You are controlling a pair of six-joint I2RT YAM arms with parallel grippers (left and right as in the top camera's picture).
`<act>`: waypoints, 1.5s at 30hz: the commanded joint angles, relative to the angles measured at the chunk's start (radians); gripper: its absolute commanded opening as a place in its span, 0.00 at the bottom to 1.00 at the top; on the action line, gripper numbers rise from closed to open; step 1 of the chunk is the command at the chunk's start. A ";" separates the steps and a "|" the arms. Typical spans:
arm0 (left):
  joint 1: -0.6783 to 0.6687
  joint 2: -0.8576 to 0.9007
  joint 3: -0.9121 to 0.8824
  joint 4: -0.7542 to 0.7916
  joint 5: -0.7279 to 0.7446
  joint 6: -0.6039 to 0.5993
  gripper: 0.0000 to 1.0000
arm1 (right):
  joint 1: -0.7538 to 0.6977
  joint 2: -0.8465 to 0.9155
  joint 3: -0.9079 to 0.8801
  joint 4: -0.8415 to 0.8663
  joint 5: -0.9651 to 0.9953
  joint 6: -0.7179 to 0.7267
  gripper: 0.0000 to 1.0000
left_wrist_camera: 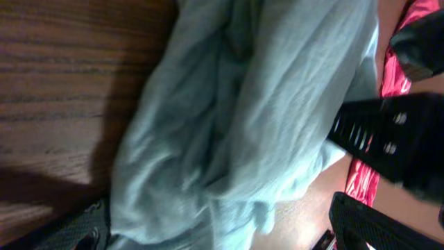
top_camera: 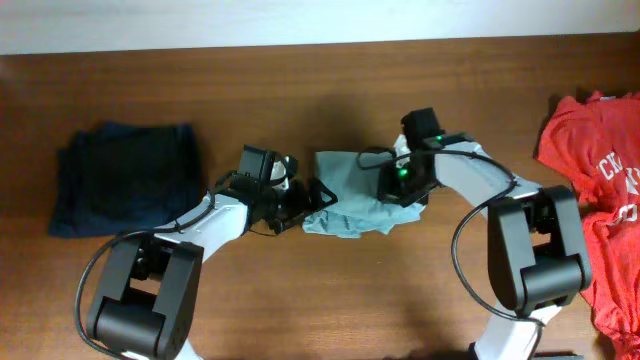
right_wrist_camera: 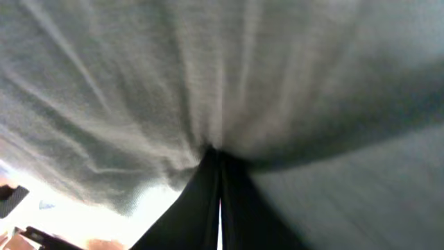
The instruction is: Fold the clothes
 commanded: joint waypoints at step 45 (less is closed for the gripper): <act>-0.071 0.187 0.054 0.286 0.130 0.196 0.01 | -0.014 0.022 0.004 -0.170 0.073 -0.006 0.04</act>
